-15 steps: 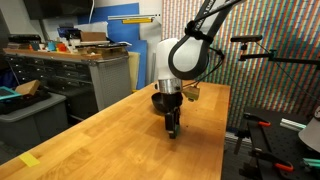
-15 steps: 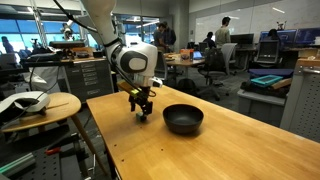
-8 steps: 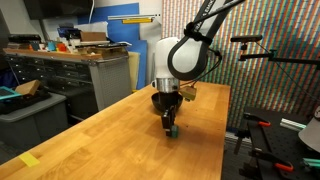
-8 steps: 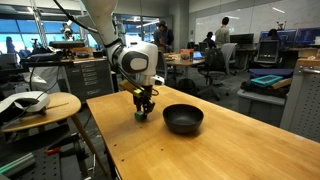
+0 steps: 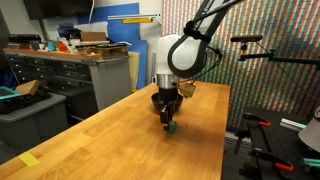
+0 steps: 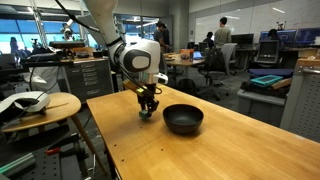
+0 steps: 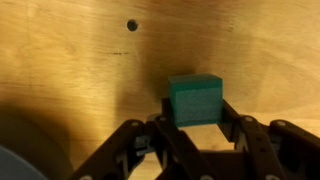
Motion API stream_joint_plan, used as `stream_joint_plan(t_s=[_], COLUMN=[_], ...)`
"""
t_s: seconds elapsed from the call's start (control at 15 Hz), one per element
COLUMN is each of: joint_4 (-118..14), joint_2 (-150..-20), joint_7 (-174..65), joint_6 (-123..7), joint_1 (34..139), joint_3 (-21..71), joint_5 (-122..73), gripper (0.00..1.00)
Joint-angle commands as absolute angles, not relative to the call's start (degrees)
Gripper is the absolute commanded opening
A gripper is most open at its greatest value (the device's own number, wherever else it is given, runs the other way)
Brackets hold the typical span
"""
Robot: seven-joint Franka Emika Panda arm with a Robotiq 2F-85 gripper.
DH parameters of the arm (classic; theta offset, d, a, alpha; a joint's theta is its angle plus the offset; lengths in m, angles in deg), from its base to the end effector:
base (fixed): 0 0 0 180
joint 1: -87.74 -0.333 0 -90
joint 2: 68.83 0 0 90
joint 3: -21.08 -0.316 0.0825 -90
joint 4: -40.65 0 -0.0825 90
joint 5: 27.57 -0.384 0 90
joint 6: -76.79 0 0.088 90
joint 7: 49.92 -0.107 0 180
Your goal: Put the green block in the black bowl
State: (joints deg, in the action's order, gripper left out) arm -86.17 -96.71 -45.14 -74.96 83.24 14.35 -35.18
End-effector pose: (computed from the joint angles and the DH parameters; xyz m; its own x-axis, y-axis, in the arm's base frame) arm 0.5319 0.1046 0.1520 0.9874 0.1506 -0.0488 0.1442 -0.9828 -0.1156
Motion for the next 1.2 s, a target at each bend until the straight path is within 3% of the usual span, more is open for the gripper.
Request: stream_joint_plan(t_s=[0.0, 0.6, 1.13], joint_4=[-86.83, -84.43, -76.52], joint_2=[-92.91, -86.65, -89.48], joint_7=[-48.41, -49.85, -48.15], joint_6=[-72.65, -68.40, -65.51], joint_1=[82.55, 84.19, 88.26], joint_3=[16.16, 18.68, 22.55], joint_5=[-32.57, -30.78, -29.51], gripper=[0.23, 0.23, 0.23])
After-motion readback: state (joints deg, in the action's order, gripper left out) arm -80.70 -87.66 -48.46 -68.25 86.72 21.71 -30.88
